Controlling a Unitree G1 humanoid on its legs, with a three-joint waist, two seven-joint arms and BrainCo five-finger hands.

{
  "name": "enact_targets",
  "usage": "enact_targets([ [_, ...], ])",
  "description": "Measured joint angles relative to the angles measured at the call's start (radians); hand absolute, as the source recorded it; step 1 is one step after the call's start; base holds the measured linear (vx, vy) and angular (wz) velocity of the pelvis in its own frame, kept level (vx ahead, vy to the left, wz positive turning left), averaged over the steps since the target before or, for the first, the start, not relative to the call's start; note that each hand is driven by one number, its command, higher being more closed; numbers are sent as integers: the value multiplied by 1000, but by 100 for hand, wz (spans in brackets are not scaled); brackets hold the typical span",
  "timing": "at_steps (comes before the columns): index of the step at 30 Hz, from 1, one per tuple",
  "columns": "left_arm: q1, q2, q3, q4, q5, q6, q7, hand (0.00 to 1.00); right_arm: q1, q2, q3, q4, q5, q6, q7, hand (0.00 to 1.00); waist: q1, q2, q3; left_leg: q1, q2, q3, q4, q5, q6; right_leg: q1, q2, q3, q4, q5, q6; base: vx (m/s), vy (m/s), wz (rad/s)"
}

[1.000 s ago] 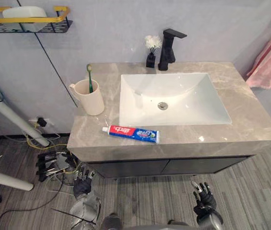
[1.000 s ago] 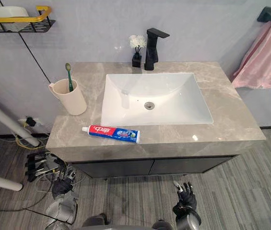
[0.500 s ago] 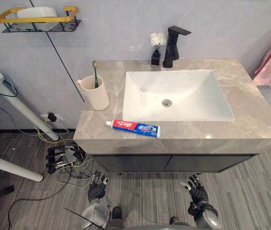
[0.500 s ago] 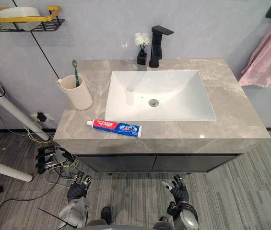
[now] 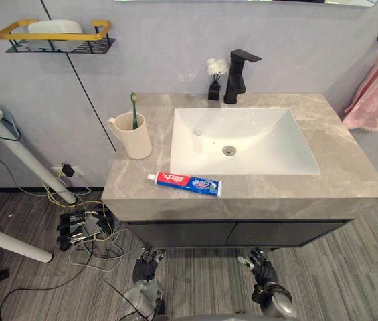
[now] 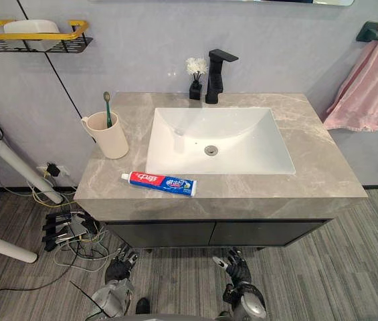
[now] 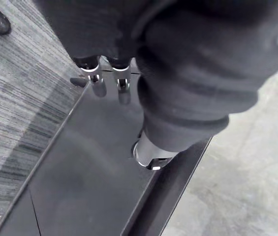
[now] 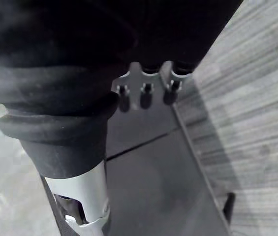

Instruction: Organize washtable

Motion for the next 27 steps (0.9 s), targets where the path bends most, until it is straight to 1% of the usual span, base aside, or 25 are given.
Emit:
enact_targets([
  [1,3,15,1,0,13,4,-13,0,6,-3,-130,-11,23,0,-15,0,-9,-2,0,7,1,7,0,0,0,0,0,8,5,0,0,-51,3,-13],
  [2,3,20,1,0,24,6,-15,0,9,-4,-191,-24,29,0,-27,0,-8,-3,0,12,2,13,0,-1,0,0,1,14,7,0,0,-62,7,-21],
  [3,3,30,1,0,40,10,-17,0,13,-11,-303,-68,48,-4,-51,0,-8,-6,-3,19,2,20,0,-3,-1,0,0,22,9,1,0,-60,6,-17],
  [4,2,37,2,0,53,11,-18,0,20,-26,-386,-117,51,-14,-83,0,-13,-9,-5,21,2,21,0,-3,-1,0,0,23,10,1,0,-59,6,-12],
  [6,0,44,7,0,77,11,-31,0,31,-56,-469,-193,47,-24,-118,0,-17,-14,-8,22,2,20,-1,-3,-1,0,0,23,9,1,0,-54,5,-3],
  [8,-3,45,8,7,89,11,-42,0,26,-89,-536,-291,0,-56,-161,0,-17,-21,-12,21,2,18,-1,-3,-1,-1,0,21,10,-1,-4,-56,6,1],
  [14,-9,46,-7,43,117,20,-62,0,-44,-101,-554,-474,-72,-85,-203,0,-11,-36,-22,10,-1,-1,-1,-6,-6,-1,-2,4,10,-1,-5,-24,5,8],
  [17,-14,47,-18,81,123,21,-67,0,-104,-103,-554,-545,-102,-91,-222,0,-9,-37,-23,4,-2,-12,-1,-2,-1,0,-3,-5,9,3,2,21,-2,12],
  [20,-8,44,-27,99,156,25,-83,0,-164,-143,-550,-632,-141,-97,-225,0,1,-40,-23,-3,-3,-19,0,-2,-1,-1,-3,-11,9,3,3,37,-6,5],
  [22,-3,43,-44,101,159,26,-88,0,-206,-206,-509,-678,-161,-121,-223,0,16,-43,-23,-6,-2,-25,0,-2,-1,2,-2,-13,9,3,3,42,-9,2],
  [23,-4,42,-44,102,160,26,-92,0,-218,-223,-491,-681,-165,-128,-220,0,17,-45,-23,-7,-2,-27,0,-2,-1,2,-2,-14,9,3,3,18,-10,8],
  [25,-5,36,-44,109,171,27,-103,0,-240,-267,-422,-709,-179,-130,-205,0,19,-51,-23,-19,-2,-46,-1,-1,-2,2,-1,-33,10,3,3,-9,-13,20],
  [27,-4,37,-47,116,177,27,-104,0,-263,-285,-355,-710,-189,-129,-176,0,23,-58,-20,-21,-2,-53,-1,0,-3,4,0,-39,11,3,3,-22,-6,14],
])
